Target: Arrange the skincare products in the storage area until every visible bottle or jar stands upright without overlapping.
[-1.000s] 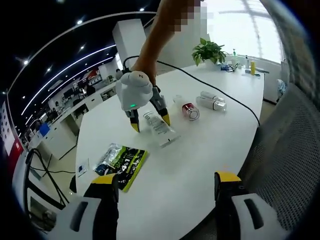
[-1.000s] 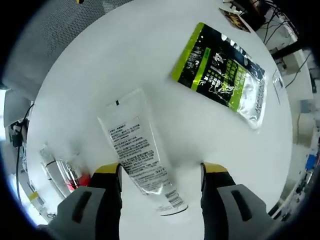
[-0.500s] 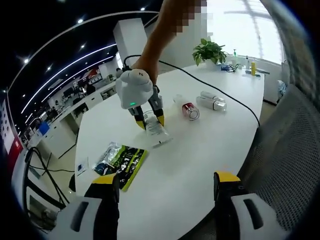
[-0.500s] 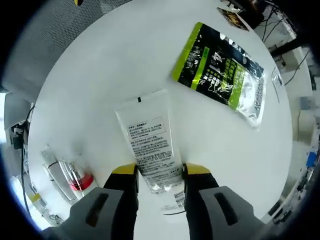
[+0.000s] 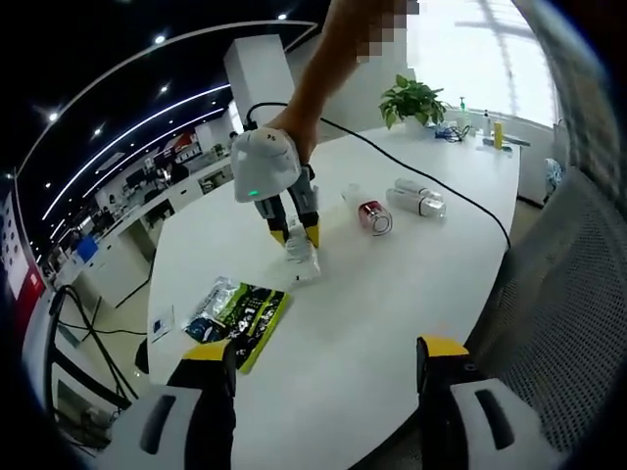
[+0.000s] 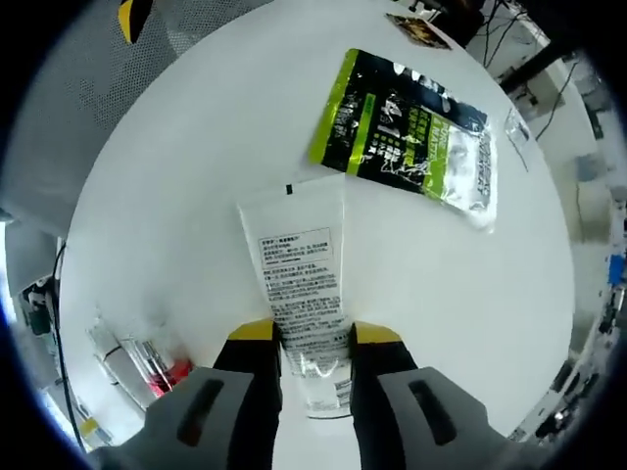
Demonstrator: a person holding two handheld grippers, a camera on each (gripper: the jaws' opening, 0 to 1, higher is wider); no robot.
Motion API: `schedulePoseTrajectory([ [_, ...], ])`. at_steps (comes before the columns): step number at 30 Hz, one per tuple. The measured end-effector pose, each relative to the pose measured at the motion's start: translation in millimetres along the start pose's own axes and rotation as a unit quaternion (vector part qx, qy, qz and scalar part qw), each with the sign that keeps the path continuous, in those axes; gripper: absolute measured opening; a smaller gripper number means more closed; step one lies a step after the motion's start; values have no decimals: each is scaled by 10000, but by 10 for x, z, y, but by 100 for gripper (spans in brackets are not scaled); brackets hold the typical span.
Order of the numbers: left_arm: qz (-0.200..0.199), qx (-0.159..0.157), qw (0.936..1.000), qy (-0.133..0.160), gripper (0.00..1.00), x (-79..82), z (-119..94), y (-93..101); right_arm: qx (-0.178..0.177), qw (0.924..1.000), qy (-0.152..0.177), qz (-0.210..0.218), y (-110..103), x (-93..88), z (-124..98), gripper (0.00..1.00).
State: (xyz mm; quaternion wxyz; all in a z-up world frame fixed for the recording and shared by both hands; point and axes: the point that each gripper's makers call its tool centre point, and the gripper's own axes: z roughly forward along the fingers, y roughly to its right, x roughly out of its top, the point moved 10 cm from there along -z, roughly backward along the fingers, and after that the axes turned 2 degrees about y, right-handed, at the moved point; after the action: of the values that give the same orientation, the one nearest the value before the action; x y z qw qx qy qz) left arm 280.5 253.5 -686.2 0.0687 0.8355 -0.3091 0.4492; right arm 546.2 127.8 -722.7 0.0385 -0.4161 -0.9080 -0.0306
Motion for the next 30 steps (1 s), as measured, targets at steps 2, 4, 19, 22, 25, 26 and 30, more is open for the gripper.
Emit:
schedulePoseTrajectory([
  [2,-1,-2,10000,12,77,3,-1,2,-48,10000,17,69,-49,24,-59,22],
  [4,-1,-11,10000,16,77,2,0,5,-101,9998,72,124,-81,23,-89,22],
  [19,37,-20,9999,102,77,24,-14,15,-781,9886,637,1123,-357,51,-417,21],
  [22,35,-25,9999,121,77,25,-15,15,-922,9857,722,1216,-421,89,-477,21],
  [25,100,-17,9998,160,77,33,-21,17,-1081,9798,896,1425,-485,139,-553,21],
  [26,122,2,9997,196,77,40,-25,14,-1111,9783,925,1484,-502,152,-570,21],
  [30,117,-10,9997,200,77,40,-26,17,-1287,9703,1109,1720,-615,224,-639,21],
])
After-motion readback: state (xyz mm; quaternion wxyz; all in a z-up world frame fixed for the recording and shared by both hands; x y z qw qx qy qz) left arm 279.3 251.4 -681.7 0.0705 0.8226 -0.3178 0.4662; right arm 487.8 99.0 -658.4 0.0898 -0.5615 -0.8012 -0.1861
